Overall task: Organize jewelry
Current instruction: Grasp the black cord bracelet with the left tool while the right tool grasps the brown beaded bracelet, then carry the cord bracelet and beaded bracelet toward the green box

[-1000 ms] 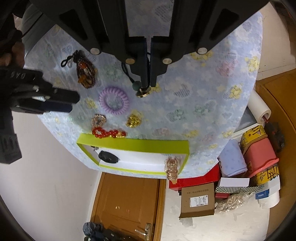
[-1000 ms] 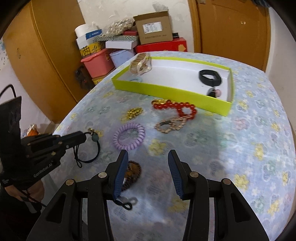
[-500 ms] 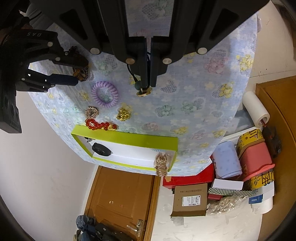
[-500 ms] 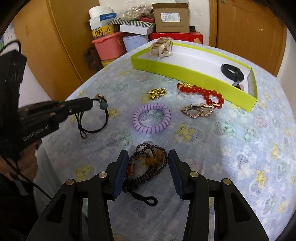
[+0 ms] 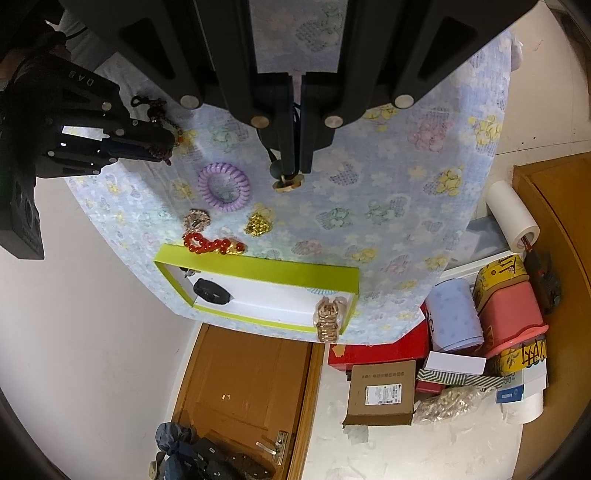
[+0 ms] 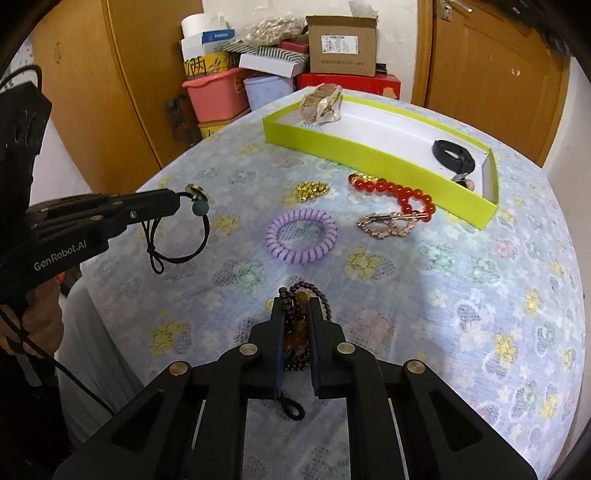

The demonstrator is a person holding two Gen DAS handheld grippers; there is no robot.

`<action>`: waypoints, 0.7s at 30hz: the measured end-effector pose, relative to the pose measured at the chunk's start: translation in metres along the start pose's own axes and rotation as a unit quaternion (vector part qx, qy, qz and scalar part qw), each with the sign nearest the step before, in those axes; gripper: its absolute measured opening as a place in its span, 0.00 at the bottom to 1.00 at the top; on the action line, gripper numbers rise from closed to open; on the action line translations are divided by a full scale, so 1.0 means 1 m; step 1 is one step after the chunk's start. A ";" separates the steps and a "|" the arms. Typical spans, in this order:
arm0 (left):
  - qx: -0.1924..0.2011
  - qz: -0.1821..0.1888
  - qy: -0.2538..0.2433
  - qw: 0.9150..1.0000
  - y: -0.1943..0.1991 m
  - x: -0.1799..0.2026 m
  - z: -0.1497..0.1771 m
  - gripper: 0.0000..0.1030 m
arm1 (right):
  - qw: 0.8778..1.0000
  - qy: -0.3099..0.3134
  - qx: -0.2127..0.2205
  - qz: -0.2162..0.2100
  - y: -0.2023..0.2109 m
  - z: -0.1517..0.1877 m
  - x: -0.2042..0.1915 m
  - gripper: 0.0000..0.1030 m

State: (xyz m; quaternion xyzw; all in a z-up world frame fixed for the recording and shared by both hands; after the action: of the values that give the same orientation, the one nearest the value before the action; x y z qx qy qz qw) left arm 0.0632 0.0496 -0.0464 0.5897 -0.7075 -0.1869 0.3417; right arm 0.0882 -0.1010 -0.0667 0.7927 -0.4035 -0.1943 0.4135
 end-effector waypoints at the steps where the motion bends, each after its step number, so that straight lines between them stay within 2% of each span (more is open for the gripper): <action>1: 0.002 0.001 0.001 1.000 0.001 0.001 -0.001 0.02 | 1.000 -0.006 0.005 -0.001 0.004 -0.001 0.003 0.10; 21: 0.022 0.019 -0.025 0.999 0.001 0.025 -0.041 0.02 | 0.996 -0.052 0.068 0.010 0.040 -0.039 0.050 0.10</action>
State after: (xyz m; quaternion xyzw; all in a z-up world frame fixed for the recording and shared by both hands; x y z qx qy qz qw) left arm 0.0893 0.0315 -0.0110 0.5788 -0.7305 -0.1797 0.3147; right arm 0.1237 -0.1346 -0.0106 0.8036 -0.4446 -0.2030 0.3396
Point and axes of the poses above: each gripper's, at about its wrist camera, not at the fingertips, and y roughly against the way its jaws point, x to its right, z to its underside, the point moved 6 cm from there along -y, roughly the way its jaws point, and after that the axes turned 7 degrees about z, right-handed, at the moved point
